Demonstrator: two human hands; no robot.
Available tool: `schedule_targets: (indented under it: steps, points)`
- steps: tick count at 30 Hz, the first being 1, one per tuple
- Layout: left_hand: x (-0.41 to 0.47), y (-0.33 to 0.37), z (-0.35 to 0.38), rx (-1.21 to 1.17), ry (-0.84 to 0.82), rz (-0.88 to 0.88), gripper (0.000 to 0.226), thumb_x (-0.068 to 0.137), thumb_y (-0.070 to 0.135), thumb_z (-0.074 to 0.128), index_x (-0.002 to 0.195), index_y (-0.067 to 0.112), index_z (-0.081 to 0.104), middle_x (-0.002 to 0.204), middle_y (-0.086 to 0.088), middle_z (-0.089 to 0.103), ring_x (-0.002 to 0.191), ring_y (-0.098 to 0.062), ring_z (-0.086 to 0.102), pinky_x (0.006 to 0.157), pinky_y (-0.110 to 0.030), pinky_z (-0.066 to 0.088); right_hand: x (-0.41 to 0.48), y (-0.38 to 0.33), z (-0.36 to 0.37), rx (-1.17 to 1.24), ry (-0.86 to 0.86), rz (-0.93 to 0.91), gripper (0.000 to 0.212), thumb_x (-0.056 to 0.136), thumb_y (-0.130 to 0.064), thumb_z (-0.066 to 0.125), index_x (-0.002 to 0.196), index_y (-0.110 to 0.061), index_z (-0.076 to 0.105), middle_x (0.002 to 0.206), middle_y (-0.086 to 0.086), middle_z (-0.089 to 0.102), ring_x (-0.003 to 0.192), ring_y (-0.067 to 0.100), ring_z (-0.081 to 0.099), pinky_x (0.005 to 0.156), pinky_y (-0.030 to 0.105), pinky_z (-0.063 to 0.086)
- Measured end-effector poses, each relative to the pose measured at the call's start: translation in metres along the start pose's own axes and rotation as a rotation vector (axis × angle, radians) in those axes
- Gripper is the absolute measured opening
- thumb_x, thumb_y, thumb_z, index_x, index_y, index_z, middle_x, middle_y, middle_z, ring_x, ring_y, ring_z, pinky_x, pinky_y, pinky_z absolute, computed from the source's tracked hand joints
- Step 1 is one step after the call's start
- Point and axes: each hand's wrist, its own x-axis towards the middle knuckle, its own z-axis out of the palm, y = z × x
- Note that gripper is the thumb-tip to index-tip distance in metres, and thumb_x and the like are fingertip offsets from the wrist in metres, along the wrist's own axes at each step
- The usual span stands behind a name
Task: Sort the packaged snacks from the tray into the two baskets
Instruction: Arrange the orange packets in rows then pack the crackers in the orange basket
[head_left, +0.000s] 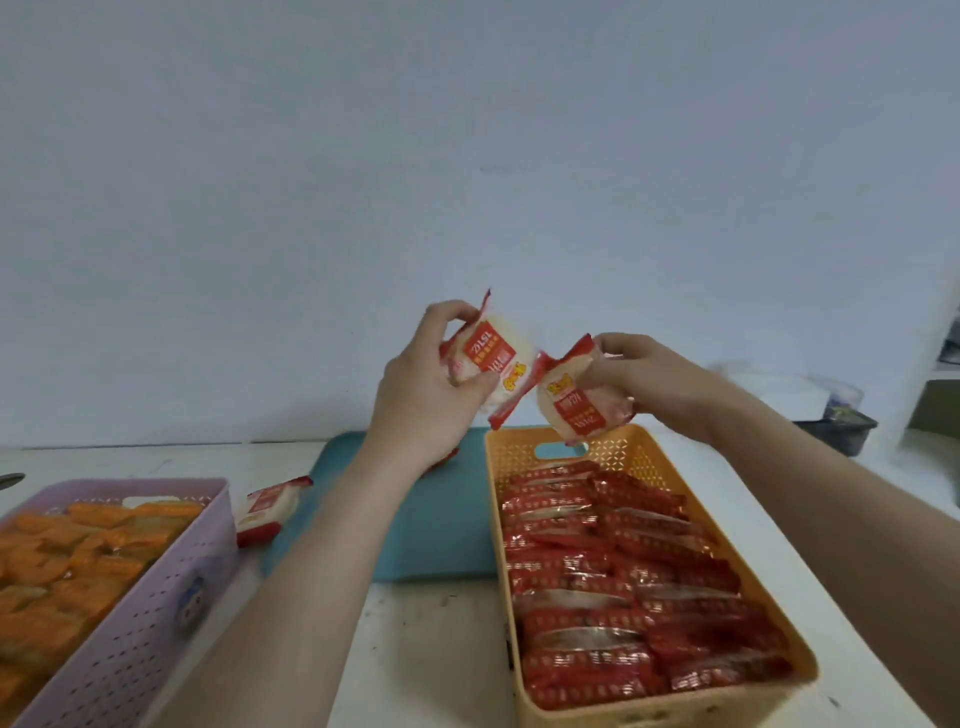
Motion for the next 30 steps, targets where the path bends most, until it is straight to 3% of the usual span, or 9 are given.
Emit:
schedule_targets:
  steps: [3,6,10,14,17,22,25,27,30]
  points:
    - [-0.005,0.002,0.021,0.136,-0.139,0.069,0.048,0.082,0.013,0.07,0.108,0.044,0.044,0.092,0.016,0.063,0.083,-0.01,0.064,0.077,-0.035,0.053,-0.013,0.021,-0.019,-0.144,0.027,0.032,0.016,0.083,-0.015,0.07,0.089,-0.013,0.055,0.096,0.014,0.071,0.083,0.029,0.069,0.075,0.043,0.054]
    - [-0.01,-0.002,0.038,0.328,-0.295,0.161,0.044,0.082,0.011,0.065,0.105,0.042,0.044,0.1,0.008,0.062,0.089,-0.014,0.061,0.081,-0.038,0.05,-0.023,0.033,-0.023,-0.308,-0.037,0.003,0.028,0.086,-0.012,0.068,0.103,-0.022,0.049,0.096,0.011,0.067,0.068,0.024,0.065,0.064,0.039,0.055]
    - [-0.013,-0.009,0.045,0.464,-0.48,0.137,0.026,0.088,0.023,0.061,0.103,0.039,0.048,0.104,0.007,0.064,0.093,-0.016,0.06,0.083,-0.041,0.051,-0.025,0.032,-0.013,-0.577,-0.103,-0.081,0.035,0.091,-0.022,0.06,0.12,-0.035,0.047,0.102,-0.004,0.063,0.082,0.02,0.068,0.067,0.033,0.06]
    - [-0.012,-0.012,0.047,0.573,-0.597,0.102,0.018,0.09,0.043,0.056,0.107,0.036,0.055,0.103,0.007,0.068,0.09,-0.015,0.061,0.081,-0.04,0.052,-0.024,0.03,-0.006,-0.532,0.018,-0.139,0.019,0.088,-0.025,0.062,0.107,-0.027,0.063,0.091,-0.016,0.065,0.094,0.013,0.064,0.074,0.018,0.049]
    - [-0.009,-0.008,0.053,0.651,-0.634,0.113,0.033,0.087,0.057,0.055,0.108,0.032,0.055,0.107,0.009,0.066,0.094,-0.013,0.06,0.083,-0.039,0.051,-0.027,0.033,-0.005,-0.647,0.014,-0.116,0.015,0.082,-0.027,0.068,0.097,-0.025,0.067,0.09,-0.009,0.067,0.09,0.013,0.064,0.076,0.024,0.05]
    - [-0.002,-0.001,0.066,0.708,-0.762,0.099,0.043,0.092,0.041,0.057,0.132,0.033,0.042,0.119,0.0,0.063,0.101,-0.021,0.06,0.084,-0.038,0.049,-0.028,0.034,-0.009,-0.65,-0.003,-0.135,0.017,0.081,-0.015,0.065,0.091,-0.026,0.057,0.097,-0.007,0.064,0.092,0.016,0.062,0.083,0.035,0.054]
    - [0.001,0.002,0.071,0.731,-0.868,0.085,0.047,0.096,0.024,0.053,0.14,0.032,0.038,0.125,-0.003,0.06,0.108,-0.024,0.057,0.081,-0.034,0.045,-0.035,0.034,-0.009,-0.682,-0.1,-0.105,0.024,0.086,-0.015,0.061,0.106,-0.028,0.053,0.103,-0.005,0.064,0.095,0.018,0.061,0.083,0.037,0.054]
    - [0.002,0.003,0.073,0.754,-0.903,0.107,0.05,0.096,0.018,0.047,0.143,0.033,0.036,0.125,-0.002,0.059,0.106,-0.024,0.056,0.076,-0.032,0.041,-0.038,0.035,-0.006,-0.867,-0.153,-0.078,0.033,0.088,-0.015,0.054,0.117,-0.028,0.055,0.107,-0.005,0.064,0.101,0.019,0.057,0.088,0.038,0.047]
    - [0.0,0.001,0.074,0.781,-0.922,0.169,0.052,0.093,0.012,0.043,0.14,0.034,0.039,0.118,-0.003,0.062,0.099,-0.024,0.058,0.074,-0.034,0.044,-0.038,0.042,0.006,-1.089,-0.103,-0.084,0.028,0.082,-0.01,0.046,0.097,-0.031,0.057,0.094,-0.008,0.062,0.096,0.019,0.054,0.087,0.041,0.033]
